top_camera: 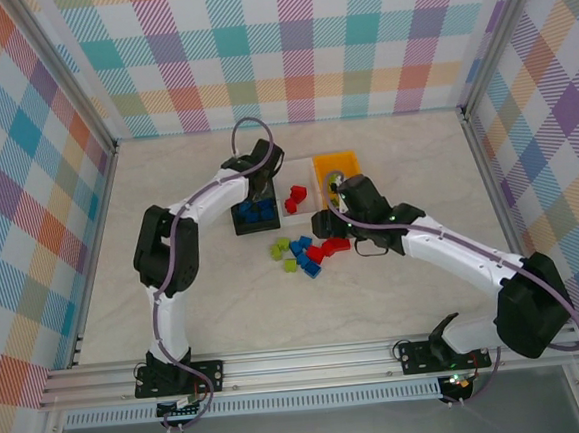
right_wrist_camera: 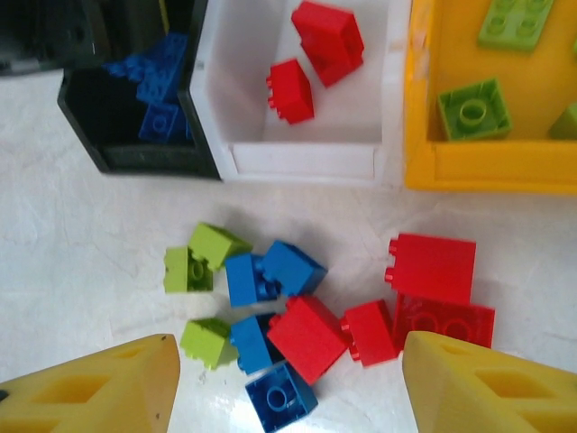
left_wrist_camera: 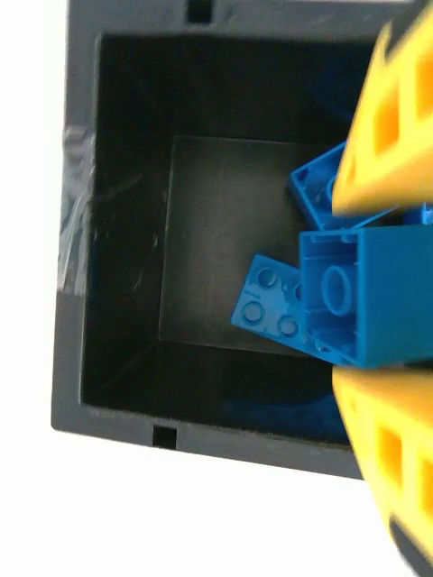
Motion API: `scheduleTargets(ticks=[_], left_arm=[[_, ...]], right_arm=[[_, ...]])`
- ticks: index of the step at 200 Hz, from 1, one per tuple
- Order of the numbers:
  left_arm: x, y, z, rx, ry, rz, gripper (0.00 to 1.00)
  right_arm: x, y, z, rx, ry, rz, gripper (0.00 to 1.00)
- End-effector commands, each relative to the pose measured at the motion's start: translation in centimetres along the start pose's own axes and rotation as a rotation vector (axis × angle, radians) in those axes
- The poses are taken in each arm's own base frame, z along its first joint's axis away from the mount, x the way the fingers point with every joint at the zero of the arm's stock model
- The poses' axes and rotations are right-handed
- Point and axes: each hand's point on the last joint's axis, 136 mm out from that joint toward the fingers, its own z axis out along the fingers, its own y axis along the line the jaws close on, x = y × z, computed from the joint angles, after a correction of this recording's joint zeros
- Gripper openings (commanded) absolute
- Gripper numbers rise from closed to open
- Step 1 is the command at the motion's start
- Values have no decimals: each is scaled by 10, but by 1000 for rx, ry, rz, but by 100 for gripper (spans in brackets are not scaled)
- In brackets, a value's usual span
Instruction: Sort the legos into containers by color
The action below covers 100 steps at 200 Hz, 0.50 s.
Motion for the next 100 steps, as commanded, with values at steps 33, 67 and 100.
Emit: scheduleTargets(ticks=[33,67,100], left_arm=[[-18,-6,-78,145,-116,-28,95],[10,-1,-128,299,-143,-68,100],[58,27,-146,359,-126,-131,100]], right_arm=[[58,21,1,-111,166,-112,65],[102,25,15,-89,295,-194,64],[118,21,41,-20,338,-245,70]])
